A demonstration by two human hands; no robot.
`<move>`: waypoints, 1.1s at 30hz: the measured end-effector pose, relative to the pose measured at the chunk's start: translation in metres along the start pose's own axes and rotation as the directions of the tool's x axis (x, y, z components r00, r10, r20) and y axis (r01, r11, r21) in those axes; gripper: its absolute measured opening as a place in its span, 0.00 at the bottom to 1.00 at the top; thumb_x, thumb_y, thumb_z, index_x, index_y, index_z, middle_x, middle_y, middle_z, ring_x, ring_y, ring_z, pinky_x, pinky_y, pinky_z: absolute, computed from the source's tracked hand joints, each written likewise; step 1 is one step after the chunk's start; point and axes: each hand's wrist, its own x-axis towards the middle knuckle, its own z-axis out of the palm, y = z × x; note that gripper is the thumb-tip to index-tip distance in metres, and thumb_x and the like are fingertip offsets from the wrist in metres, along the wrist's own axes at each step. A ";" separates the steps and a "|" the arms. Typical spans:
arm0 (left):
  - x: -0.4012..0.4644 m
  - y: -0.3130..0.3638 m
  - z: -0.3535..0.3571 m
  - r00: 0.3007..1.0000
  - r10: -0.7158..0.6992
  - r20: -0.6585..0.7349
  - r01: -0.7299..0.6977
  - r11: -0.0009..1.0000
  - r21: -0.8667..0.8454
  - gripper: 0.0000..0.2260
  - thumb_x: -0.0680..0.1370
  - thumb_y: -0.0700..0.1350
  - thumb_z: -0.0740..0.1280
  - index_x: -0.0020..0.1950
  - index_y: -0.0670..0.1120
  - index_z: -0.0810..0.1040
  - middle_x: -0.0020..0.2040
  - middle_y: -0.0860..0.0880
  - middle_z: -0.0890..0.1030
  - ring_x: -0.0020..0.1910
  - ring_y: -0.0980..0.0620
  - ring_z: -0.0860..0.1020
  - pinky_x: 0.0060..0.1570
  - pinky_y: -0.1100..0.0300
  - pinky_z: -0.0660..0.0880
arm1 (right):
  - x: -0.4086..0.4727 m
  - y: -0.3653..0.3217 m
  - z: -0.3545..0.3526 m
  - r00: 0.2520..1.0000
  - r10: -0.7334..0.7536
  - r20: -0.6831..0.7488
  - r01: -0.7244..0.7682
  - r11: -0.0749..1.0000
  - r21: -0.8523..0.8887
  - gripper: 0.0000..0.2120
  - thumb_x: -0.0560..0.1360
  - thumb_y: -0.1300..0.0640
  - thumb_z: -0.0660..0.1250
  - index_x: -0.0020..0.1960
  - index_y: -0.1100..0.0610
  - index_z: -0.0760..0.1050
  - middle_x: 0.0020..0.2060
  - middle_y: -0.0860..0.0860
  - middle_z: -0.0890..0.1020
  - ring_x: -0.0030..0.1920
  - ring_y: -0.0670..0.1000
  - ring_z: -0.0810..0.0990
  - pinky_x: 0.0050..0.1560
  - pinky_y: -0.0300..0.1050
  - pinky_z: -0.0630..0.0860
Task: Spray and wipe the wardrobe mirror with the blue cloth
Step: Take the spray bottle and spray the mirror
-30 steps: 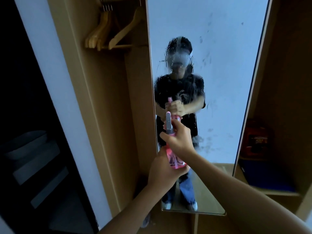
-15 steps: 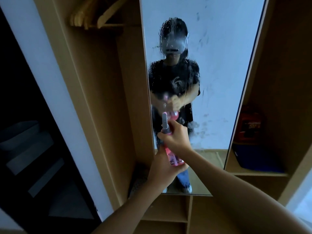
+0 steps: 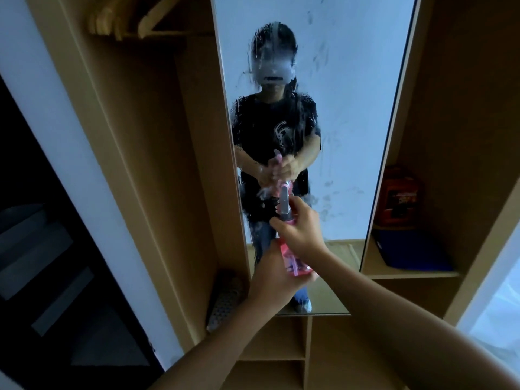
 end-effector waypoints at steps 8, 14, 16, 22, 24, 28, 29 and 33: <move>0.004 0.012 0.018 0.999 0.003 0.054 -0.001 1.000 -0.025 0.29 0.64 0.51 0.75 0.62 0.56 0.69 0.50 0.56 0.81 0.51 0.60 0.80 0.52 0.54 0.80 | -0.003 0.008 -0.023 0.998 0.030 -0.049 -0.031 0.999 -0.009 0.09 0.66 0.64 0.73 0.41 0.59 0.73 0.30 0.45 0.74 0.29 0.38 0.71 0.30 0.29 0.67; 0.006 0.017 0.030 0.997 0.024 0.074 -0.023 1.000 -0.012 0.31 0.63 0.57 0.73 0.64 0.55 0.68 0.51 0.57 0.81 0.52 0.60 0.80 0.52 0.56 0.80 | -0.002 0.012 -0.037 0.998 0.024 -0.057 -0.026 0.999 -0.039 0.10 0.66 0.63 0.73 0.45 0.62 0.75 0.32 0.49 0.77 0.29 0.42 0.69 0.30 0.30 0.67; 0.006 0.020 0.033 0.996 0.038 0.075 -0.038 0.999 -0.001 0.32 0.63 0.59 0.72 0.65 0.54 0.68 0.52 0.57 0.80 0.51 0.60 0.80 0.52 0.59 0.80 | -0.001 0.015 -0.041 0.999 0.021 -0.044 -0.024 0.998 -0.062 0.11 0.67 0.62 0.73 0.47 0.61 0.75 0.35 0.50 0.77 0.32 0.44 0.70 0.30 0.32 0.67; 0.012 0.032 0.040 0.995 0.046 0.090 -0.046 0.999 -0.009 0.27 0.67 0.48 0.77 0.62 0.55 0.69 0.50 0.58 0.80 0.50 0.62 0.79 0.49 0.69 0.76 | 0.006 0.024 -0.054 0.998 0.028 -0.062 -0.034 0.995 -0.092 0.11 0.68 0.60 0.73 0.48 0.59 0.74 0.37 0.48 0.76 0.34 0.44 0.70 0.32 0.33 0.66; 0.014 0.035 0.043 0.994 0.052 0.091 -0.051 0.999 -0.013 0.26 0.67 0.47 0.77 0.61 0.54 0.70 0.50 0.57 0.80 0.49 0.63 0.79 0.46 0.71 0.75 | 0.008 0.025 -0.059 0.997 0.034 -0.068 -0.040 0.995 -0.087 0.12 0.67 0.60 0.73 0.48 0.59 0.74 0.36 0.48 0.76 0.33 0.43 0.70 0.32 0.33 0.67; 0.018 0.038 0.052 0.994 0.045 0.099 -0.043 0.999 -0.027 0.26 0.67 0.47 0.77 0.61 0.55 0.70 0.51 0.57 0.80 0.51 0.62 0.78 0.49 0.69 0.76 | 0.010 0.026 -0.067 0.996 0.045 -0.081 -0.050 0.997 -0.061 0.10 0.66 0.62 0.73 0.43 0.58 0.74 0.32 0.45 0.75 0.29 0.39 0.71 0.30 0.31 0.66; 0.019 0.039 0.054 0.994 0.043 0.101 -0.040 0.999 -0.030 0.27 0.67 0.47 0.78 0.61 0.55 0.70 0.50 0.57 0.80 0.50 0.62 0.79 0.49 0.68 0.76 | 0.010 0.026 -0.070 0.995 0.050 -0.083 -0.054 0.997 -0.047 0.09 0.66 0.63 0.73 0.43 0.58 0.74 0.31 0.45 0.74 0.29 0.38 0.71 0.30 0.30 0.66; 0.023 0.041 0.064 0.993 0.034 0.111 -0.032 0.999 -0.019 0.27 0.67 0.47 0.78 0.61 0.54 0.70 0.50 0.58 0.79 0.50 0.63 0.78 0.47 0.69 0.75 | 0.009 0.027 -0.078 0.994 0.060 -0.093 -0.063 0.998 -0.029 0.10 0.65 0.65 0.73 0.39 0.55 0.73 0.28 0.43 0.73 0.27 0.38 0.71 0.30 0.29 0.66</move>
